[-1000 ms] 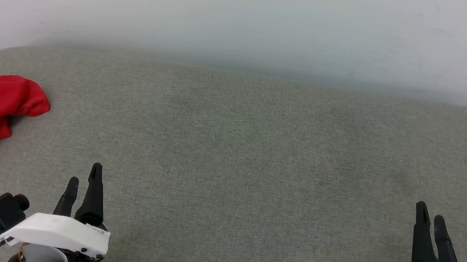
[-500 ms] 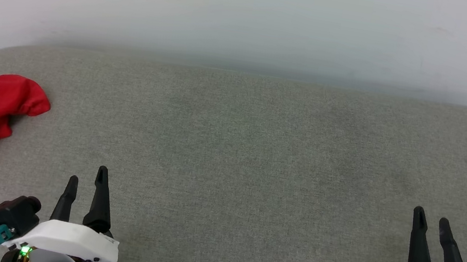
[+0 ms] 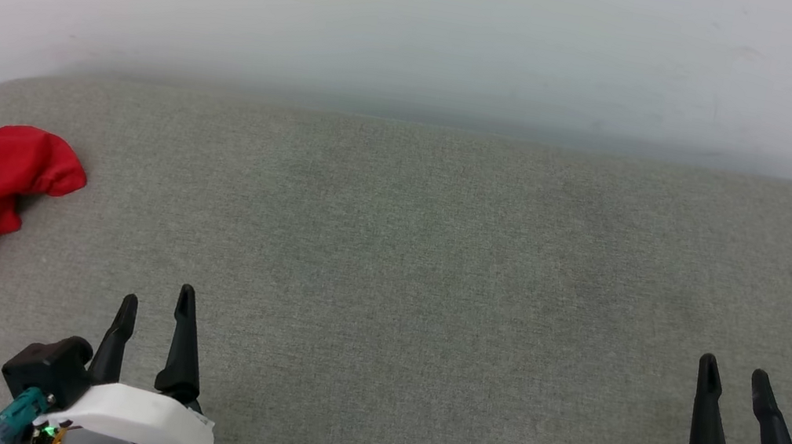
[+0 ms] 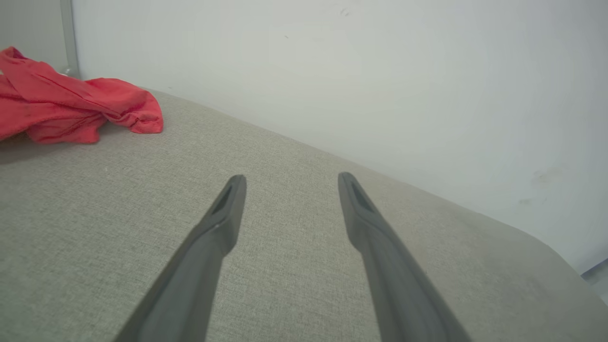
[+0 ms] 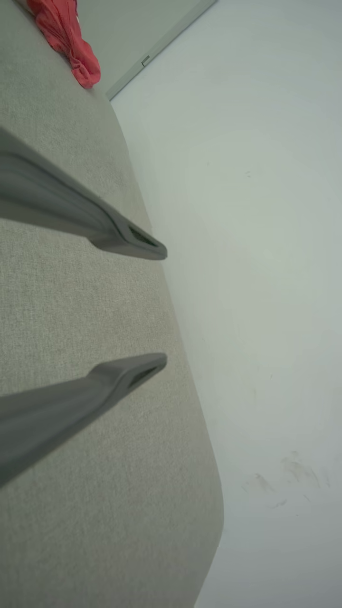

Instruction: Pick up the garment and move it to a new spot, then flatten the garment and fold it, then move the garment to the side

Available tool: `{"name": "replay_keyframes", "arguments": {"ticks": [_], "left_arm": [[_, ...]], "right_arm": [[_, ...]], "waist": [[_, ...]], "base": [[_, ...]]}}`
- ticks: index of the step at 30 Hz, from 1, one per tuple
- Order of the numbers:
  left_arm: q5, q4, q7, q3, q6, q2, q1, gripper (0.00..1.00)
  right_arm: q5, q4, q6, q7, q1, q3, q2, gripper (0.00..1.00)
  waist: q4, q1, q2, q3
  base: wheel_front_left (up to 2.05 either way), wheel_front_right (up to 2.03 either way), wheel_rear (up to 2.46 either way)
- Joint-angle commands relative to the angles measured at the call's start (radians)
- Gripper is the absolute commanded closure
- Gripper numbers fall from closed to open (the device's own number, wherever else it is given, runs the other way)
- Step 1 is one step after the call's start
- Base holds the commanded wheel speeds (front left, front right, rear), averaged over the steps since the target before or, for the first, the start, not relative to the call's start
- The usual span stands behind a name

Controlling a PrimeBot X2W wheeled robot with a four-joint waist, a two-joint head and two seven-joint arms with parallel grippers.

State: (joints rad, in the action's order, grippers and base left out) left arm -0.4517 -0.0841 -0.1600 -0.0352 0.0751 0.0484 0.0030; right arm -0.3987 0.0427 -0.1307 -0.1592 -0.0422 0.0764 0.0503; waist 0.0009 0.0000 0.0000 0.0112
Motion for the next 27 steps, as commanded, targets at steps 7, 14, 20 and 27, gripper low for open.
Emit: {"name": "replay_keyframes", "arguments": {"ticks": [7,14,20,27], "left_arm": [[0.084,0.007,-0.023,-0.012,0.009,0.004,0.009,0.00],[0.146,0.009,-0.040,-0.022,0.016,0.003,0.015,0.00],[0.190,0.007,-0.051,-0.030,0.018,0.003,0.022,0.00],[0.237,0.003,-0.066,-0.035,0.021,0.003,0.029,0.00]], "right_arm": [[0.066,-0.016,0.000,-0.023,-0.013,0.001,0.000,0.00],[0.120,-0.018,0.000,-0.039,-0.022,0.000,0.000,0.00],[0.165,-0.021,0.000,-0.053,-0.030,-0.002,0.000,0.00],[0.210,-0.026,0.000,-0.067,-0.039,-0.006,0.000,0.00]], "waist": [[-0.001,0.0000,0.0000,-0.001],[-0.001,0.0000,0.0000,0.000],[-0.001,0.0000,0.0000,0.001],[-0.001,0.0000,0.0000,0.001]], "base": [[0.00,0.00,0.00],[0.00,0.00,0.00],[0.00,0.00,0.00],[0.00,0.00,0.00]]}}
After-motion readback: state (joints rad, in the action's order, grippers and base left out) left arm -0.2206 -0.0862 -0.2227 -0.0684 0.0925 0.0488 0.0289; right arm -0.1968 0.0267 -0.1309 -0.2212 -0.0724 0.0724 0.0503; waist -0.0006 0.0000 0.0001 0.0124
